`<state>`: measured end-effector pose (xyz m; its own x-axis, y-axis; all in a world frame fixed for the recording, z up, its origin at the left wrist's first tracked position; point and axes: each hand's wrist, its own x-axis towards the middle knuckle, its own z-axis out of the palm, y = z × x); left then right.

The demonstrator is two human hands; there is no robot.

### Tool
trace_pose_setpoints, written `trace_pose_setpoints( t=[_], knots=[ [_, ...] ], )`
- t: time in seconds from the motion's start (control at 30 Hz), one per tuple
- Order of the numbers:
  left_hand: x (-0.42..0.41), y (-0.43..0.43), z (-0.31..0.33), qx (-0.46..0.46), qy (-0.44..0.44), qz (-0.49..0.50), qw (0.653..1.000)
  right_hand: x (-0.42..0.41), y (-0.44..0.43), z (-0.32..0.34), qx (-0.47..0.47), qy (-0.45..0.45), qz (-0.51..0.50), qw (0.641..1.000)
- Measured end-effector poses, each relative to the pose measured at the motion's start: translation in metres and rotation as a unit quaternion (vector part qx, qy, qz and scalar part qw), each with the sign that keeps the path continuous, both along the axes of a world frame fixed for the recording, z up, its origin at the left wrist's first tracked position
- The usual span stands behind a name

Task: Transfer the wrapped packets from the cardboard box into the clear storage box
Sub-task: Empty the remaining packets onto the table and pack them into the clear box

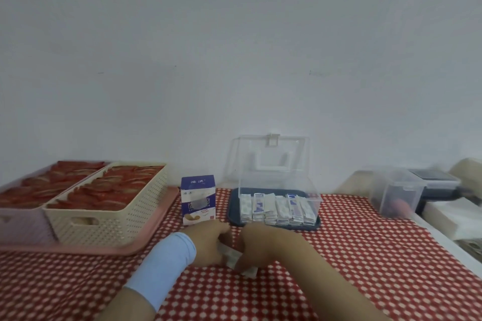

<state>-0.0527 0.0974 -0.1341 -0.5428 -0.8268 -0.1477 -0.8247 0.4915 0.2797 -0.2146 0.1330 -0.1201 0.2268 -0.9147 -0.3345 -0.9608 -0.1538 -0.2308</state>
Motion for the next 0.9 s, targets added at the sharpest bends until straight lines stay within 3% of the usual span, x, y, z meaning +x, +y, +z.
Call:
trace_pose_setpoints(
  t=[0.13, 0.27, 0.33, 0.43, 0.57, 0.9],
  knots=[
    [0.013, -0.002, -0.009, 0.021, 0.167, 0.031, 0.985, -0.005, -0.001, -0.004, -0.029, -0.086, -0.024, 0.996],
    [0.019, 0.0, -0.013, 0.043, 0.338, 0.097, 0.935, -0.012, -0.001, -0.005, -0.025, -0.255, -0.067, 0.964],
    [0.019, 0.002, -0.015, 0.115, 0.441, 0.109, 0.883, -0.012, 0.001, -0.006, -0.005, -0.332, -0.089, 0.939],
    [0.019, 0.007, -0.016, 0.237, 0.581, 0.095, 0.773, -0.009, 0.003, -0.01, 0.059, -0.447, -0.111, 0.886],
    [0.017, 0.015, -0.018, 0.234, 0.587, 0.066, 0.772, -0.006, 0.002, -0.013, 0.157, -0.528, -0.111, 0.827],
    [0.01, 0.02, -0.025, 0.165, 0.599, 0.101, 0.777, -0.001, 0.007, -0.011, 0.228, -0.54, -0.106, 0.803]
  ],
)
